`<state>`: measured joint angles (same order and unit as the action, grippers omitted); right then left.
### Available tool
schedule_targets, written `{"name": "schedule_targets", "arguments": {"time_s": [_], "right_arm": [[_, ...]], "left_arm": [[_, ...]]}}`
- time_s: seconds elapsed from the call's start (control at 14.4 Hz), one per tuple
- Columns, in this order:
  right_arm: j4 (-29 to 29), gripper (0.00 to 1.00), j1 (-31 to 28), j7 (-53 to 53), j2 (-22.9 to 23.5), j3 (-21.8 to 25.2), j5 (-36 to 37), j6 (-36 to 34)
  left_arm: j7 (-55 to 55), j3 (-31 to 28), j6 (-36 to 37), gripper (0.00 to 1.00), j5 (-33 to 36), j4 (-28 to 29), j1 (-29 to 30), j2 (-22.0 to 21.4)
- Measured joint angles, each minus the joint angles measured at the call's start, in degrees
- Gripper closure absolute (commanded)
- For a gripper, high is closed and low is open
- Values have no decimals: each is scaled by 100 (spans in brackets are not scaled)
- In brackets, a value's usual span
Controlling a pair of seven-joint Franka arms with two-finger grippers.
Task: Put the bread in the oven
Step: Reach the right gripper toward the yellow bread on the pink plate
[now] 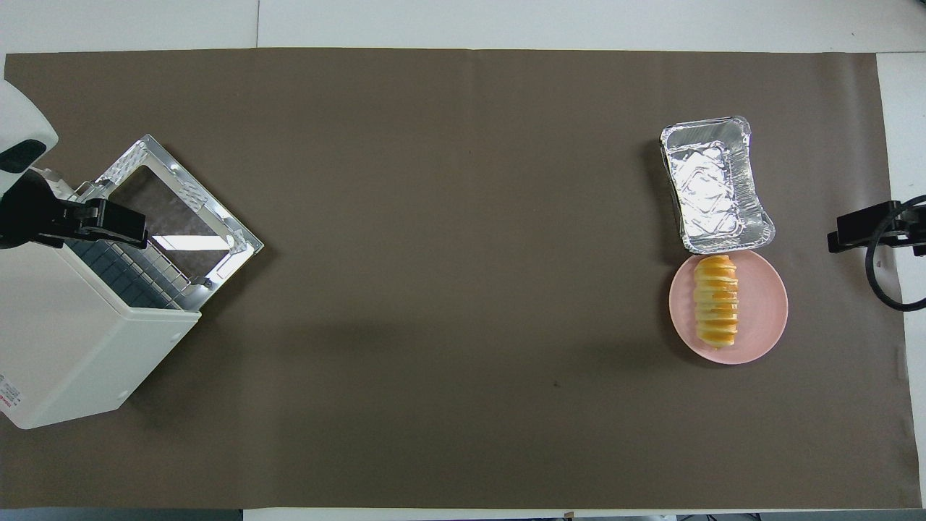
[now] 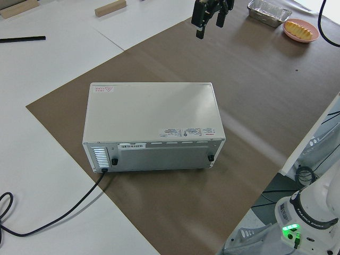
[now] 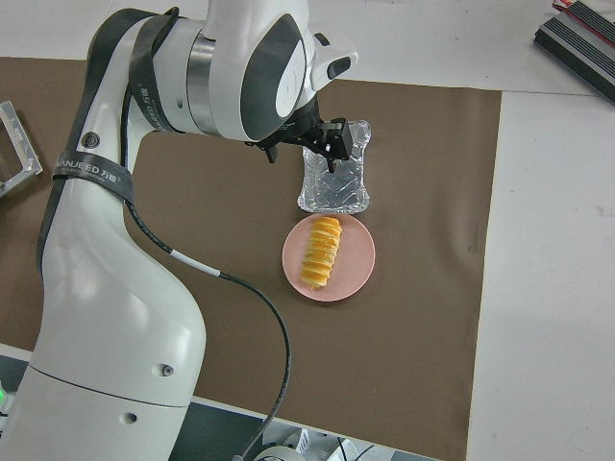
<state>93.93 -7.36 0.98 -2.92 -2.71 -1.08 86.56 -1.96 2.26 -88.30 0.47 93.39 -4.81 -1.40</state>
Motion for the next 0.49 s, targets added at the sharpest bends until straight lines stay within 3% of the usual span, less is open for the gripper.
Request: {"name": "schedule_targets", "arguments": {"time_s": [0.49], "right_arm": [[206, 0, 27, 2, -67, -20, -1, 19]], "left_arm": [[0, 0, 0, 0, 0, 0, 0, 0]]}}
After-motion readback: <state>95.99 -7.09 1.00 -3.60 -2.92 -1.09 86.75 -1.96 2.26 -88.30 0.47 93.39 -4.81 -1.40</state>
